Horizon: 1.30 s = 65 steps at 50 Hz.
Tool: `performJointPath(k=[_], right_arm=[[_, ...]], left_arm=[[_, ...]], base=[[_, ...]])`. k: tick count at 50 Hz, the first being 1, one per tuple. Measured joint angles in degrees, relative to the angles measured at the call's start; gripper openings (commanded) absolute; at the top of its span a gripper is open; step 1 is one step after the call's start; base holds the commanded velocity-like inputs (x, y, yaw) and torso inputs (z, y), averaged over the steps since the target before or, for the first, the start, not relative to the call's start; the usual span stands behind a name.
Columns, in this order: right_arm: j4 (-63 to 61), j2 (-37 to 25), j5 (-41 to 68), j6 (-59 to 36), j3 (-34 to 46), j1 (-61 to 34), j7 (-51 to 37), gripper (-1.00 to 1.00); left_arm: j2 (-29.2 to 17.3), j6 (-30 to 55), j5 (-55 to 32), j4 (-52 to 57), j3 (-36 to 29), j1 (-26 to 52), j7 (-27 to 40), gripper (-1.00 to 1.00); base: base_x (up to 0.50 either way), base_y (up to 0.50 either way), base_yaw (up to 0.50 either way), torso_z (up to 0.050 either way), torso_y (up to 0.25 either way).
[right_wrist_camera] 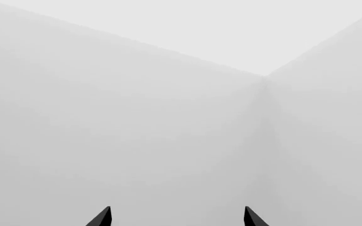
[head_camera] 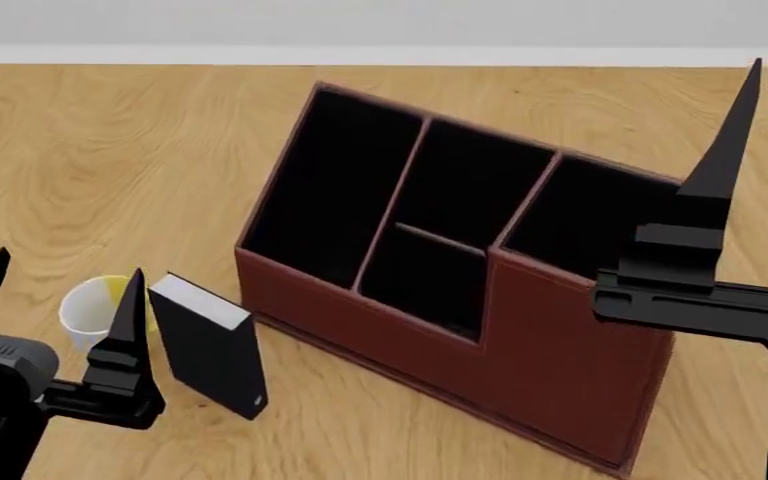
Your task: Pick up the book and place it in the back compartment of the caddy.
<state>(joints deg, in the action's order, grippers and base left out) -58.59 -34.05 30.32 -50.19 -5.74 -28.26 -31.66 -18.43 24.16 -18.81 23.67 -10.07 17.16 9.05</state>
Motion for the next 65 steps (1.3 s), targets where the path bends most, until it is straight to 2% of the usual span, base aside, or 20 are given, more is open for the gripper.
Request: performJointPath(k=[26,43,65], right_arm=[[0.38,-1.47,1.68,2.03,0.02,1.09,-1.89,1.0],[0.21,-2.43,2.81,3.4,-0.3,1.77,-3.08,1.0],[0.22,-3.99,4.66,4.8,-0.62,2.15,-4.84,1.0]], left_arm=[[-0.42,-1.12,-0.76,0.11,0.06,0.0,-0.02,1.0],[-0.58,-2.08,-0.99,0.29,0.41,-0.21,0.46,1.0],[-0.62,-1.65,-1.44,-0.03,0.05,0.49,1.01,1.0]], base=[[0.37,0.0,0.0,0.0,0.001],[0.0,0.0,0.0,0.0,0.001],[0.0,0.0,0.0,0.0,-0.144]])
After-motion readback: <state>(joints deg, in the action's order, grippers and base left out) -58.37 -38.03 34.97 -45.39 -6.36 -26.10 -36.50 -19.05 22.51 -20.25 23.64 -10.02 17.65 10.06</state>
